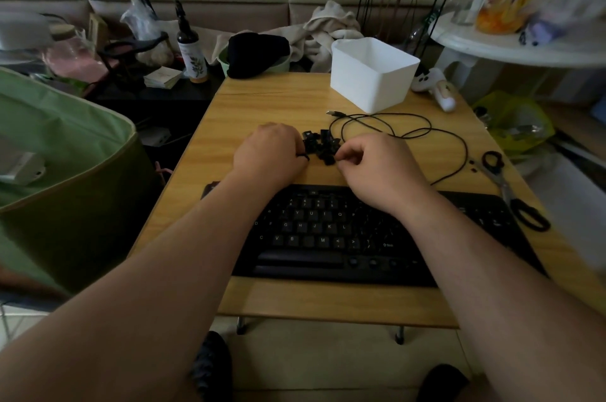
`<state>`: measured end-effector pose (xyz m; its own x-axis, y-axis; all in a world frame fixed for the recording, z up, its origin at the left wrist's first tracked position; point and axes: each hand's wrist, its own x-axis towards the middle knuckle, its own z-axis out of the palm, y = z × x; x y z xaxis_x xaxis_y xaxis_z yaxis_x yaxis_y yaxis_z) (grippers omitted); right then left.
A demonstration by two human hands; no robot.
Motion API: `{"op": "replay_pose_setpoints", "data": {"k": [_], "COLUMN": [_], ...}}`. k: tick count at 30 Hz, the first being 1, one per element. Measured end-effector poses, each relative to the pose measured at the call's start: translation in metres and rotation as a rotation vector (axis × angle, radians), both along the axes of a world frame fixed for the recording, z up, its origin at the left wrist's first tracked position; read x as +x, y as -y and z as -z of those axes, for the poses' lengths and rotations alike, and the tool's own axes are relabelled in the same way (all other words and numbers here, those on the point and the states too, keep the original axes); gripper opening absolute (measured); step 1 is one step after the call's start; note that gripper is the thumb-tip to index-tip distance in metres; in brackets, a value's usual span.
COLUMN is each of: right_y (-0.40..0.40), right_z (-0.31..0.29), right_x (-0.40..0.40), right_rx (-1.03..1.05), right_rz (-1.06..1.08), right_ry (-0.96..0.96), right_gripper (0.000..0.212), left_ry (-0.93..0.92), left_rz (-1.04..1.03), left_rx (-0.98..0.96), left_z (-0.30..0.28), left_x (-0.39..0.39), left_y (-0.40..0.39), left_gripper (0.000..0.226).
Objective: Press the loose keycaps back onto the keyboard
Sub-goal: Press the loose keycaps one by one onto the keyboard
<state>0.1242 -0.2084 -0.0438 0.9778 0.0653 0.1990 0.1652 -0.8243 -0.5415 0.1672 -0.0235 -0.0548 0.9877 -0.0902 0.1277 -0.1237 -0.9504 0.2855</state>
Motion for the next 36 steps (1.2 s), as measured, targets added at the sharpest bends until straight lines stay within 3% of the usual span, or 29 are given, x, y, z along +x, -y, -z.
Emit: {"op": "replay_pose_setpoints", "data": {"k": [5, 15, 18, 21, 23, 31, 36], "right_y": [0.001, 0.004, 0.004, 0.002, 0.002, 0.006, 0.006], "right_z": [0.000, 0.001, 0.001, -0.001, -0.001, -0.006, -0.009], "right_x": [-0.005, -0.009, -0.009, -0.009, -0.009, -0.012, -0.018], "right_rx": [0.007, 0.018, 0.075, 0.158, 0.207, 0.270, 0.288], "right_rz": [-0.016, -0.035, -0.072, -0.132, -0.131, -0.088, -0.106], "right_ry": [0.016, 0.011, 0.034, 0.080, 0.131, 0.236, 0.273], "right_gripper": [0.014, 0.015, 0.021, 0.028, 0.023, 0.017, 0.018], "left_ry": [0.008, -0.016, -0.035, -0.130, -0.203, -0.397, -0.407], "left_rz": [0.029, 0.103, 0.109, 0.140, 0.179, 0.179, 0.181], "left_rx": [0.070, -0.011, -0.192, -0.505, -0.689, -1.001, -1.047], "left_z": [-0.002, -0.008, -0.018, -0.024, -0.025, -0.030, -0.030], "left_x": [-0.012, -0.017, -0.018, -0.023, -0.027, -0.035, -0.039], "left_y": [0.004, 0.006, 0.005, 0.004, 0.004, 0.000, -0.002], "left_gripper": [0.017, 0.013, 0.008, 0.005, 0.007, 0.019, 0.018]}}
